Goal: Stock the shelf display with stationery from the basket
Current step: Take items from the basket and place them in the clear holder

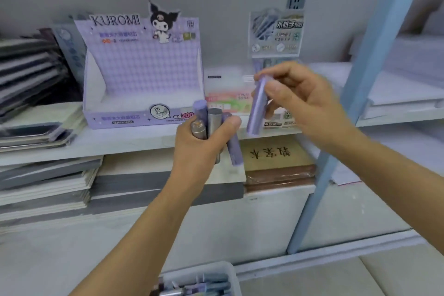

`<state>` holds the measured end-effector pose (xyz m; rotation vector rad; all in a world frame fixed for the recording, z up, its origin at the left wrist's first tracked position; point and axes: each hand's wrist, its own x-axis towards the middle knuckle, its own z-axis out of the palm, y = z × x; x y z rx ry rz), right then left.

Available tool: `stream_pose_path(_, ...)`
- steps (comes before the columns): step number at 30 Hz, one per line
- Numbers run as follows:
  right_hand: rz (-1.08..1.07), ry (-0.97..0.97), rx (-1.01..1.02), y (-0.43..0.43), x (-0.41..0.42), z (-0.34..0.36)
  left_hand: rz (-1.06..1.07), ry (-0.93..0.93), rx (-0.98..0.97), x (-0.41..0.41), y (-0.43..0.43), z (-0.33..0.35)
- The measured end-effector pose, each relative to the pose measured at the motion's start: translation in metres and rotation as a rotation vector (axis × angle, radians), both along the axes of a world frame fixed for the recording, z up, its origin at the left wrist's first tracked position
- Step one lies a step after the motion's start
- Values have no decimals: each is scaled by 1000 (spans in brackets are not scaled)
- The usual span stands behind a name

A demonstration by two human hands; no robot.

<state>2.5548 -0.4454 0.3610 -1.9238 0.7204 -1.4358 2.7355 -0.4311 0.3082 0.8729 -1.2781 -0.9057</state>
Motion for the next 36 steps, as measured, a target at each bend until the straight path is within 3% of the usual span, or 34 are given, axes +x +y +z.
stream_pose_path(5,-275,-16,-21,-51,-30,43,39,-8,3,-4,-19,34)
stream_pose_path(9,-398,121,36,-91,-34,45,58,-8,3,-6,-30,50)
stream_pose_path(20,-366,548,65,-122,-33,49,66,-2,-8,-5,-54,59)
stream_pose_path(24,-368,476,45,-124,-31,43,66,-5,-2,-6,-59,58)
stream_pose_path(32,-471,580,-71,-122,-32,29,60,-3,15,-8,-58,56)
stream_pose_path(34,-470,477,-117,-112,-31,35,52,9,17,-10,-57,57)
stream_pose_path(36,-318,232,-60,-94,-26,38,50,24,25,-13,-56,58)
